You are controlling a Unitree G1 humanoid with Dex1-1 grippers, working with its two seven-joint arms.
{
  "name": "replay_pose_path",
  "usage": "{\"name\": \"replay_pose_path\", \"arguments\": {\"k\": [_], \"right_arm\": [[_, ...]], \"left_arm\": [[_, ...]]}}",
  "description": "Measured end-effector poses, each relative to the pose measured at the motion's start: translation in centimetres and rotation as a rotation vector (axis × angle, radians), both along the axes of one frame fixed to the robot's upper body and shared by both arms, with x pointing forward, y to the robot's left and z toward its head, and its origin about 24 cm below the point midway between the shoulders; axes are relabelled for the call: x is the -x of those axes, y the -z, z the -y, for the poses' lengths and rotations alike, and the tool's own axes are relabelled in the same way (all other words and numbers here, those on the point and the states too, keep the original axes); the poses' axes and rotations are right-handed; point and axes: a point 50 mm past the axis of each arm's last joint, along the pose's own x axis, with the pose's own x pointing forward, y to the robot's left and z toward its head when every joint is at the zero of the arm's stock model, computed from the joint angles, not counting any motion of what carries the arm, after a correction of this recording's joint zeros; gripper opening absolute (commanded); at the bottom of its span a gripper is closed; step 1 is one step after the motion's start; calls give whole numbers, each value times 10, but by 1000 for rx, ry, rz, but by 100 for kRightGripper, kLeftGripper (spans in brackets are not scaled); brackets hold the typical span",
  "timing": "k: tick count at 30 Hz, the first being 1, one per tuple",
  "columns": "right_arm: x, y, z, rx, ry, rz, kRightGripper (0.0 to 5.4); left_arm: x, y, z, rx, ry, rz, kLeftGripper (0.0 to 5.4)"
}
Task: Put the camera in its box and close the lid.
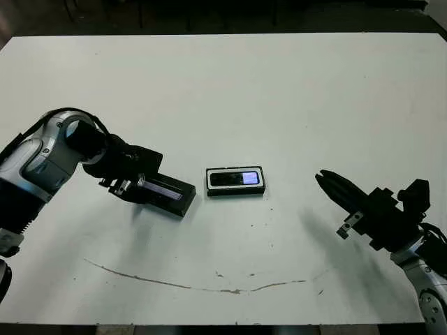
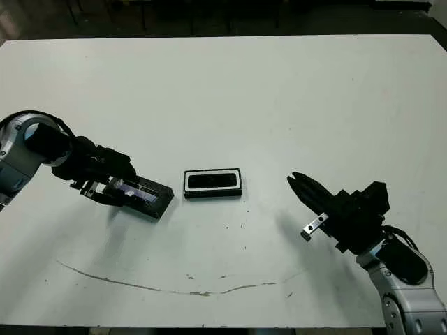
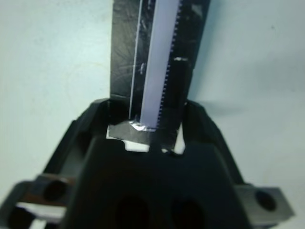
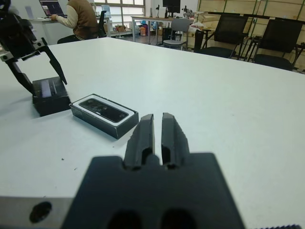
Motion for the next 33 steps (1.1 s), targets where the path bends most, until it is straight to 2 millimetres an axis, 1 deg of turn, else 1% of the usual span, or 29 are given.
{"name": "replay_pose_path", "arguments": {"k": [2, 8, 12, 16, 19, 22, 24, 27, 33], "right_arm": [[0, 0, 0, -3, -4, -1, 0], [0, 0, -1, -5, 1, -9, 0], [0, 2, -2, -6, -9, -16, 0], [1, 4, -4, -6, -5, -23, 0], [4, 6, -6, 0, 3, -28, 0], [5, 7, -8, 5, 5, -33, 0], [6, 7, -8, 6, 4, -33, 0], [6, 8, -10, 2, -1, -37, 0], [6, 9, -10, 7, 0, -38, 0]], "left_arm": [[0, 1, -1, 22, -21, -8, 243], [1, 0, -2, 35, -50, -20, 242], [7, -4, -6, 62, -75, -74, 242], [18, -10, -19, 222, -165, -171, 242], [26, -11, -35, 411, -319, -267, 239], [29, -23, -50, 584, -426, -223, 237], [31, -27, -55, 645, -461, -196, 237], [31, -26, -56, 688, -480, -182, 237], [26, -21, -45, 763, -504, -149, 237]]}}
